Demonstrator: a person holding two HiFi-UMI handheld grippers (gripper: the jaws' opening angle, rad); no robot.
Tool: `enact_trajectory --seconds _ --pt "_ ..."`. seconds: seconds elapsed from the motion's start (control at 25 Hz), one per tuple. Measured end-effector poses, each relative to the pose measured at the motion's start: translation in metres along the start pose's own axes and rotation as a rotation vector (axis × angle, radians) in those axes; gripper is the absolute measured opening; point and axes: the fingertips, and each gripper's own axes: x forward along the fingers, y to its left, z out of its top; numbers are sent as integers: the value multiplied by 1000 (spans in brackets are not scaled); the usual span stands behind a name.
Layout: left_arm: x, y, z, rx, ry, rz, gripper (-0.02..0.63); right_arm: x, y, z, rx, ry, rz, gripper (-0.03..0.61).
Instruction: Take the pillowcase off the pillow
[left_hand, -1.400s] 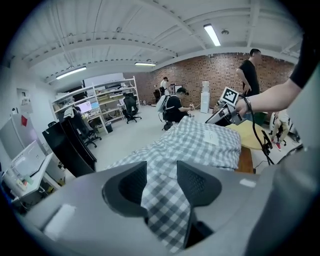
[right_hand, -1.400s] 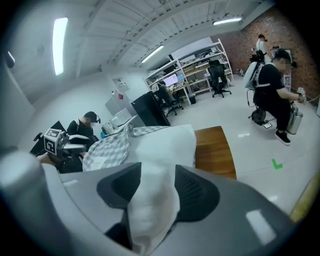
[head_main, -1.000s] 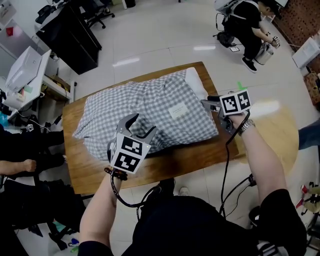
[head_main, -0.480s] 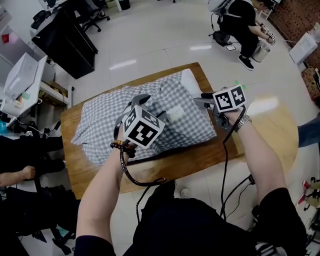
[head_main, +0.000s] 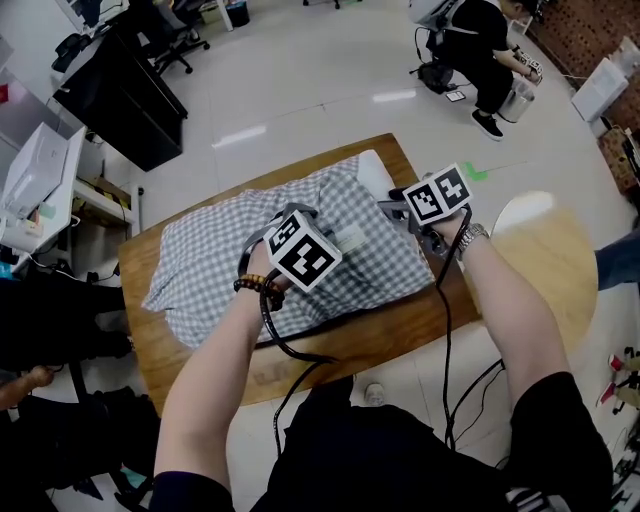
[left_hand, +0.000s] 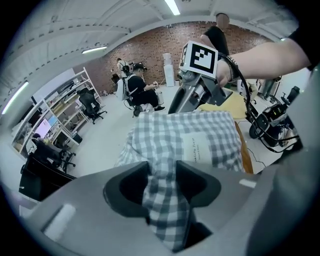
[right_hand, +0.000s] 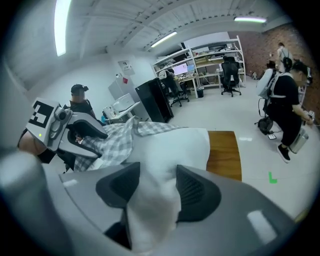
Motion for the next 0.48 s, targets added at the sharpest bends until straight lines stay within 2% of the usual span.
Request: enact_trajectory --seconds 0.04,0.12,0.2,0.48 --pt "2 1 -1 11 8 10 157 2 1 -1 -4 4 1 202" --pt "2 5 -1 27 13 37 68 3 3 1 -17 1 -2 84" --pt "-2 7 1 20 4 48 32 -2 9 6 -32 -16 -1 21" --pt "-40 5 0 -82 -74 24 23 -39 29 20 -60 -104 -17 9"
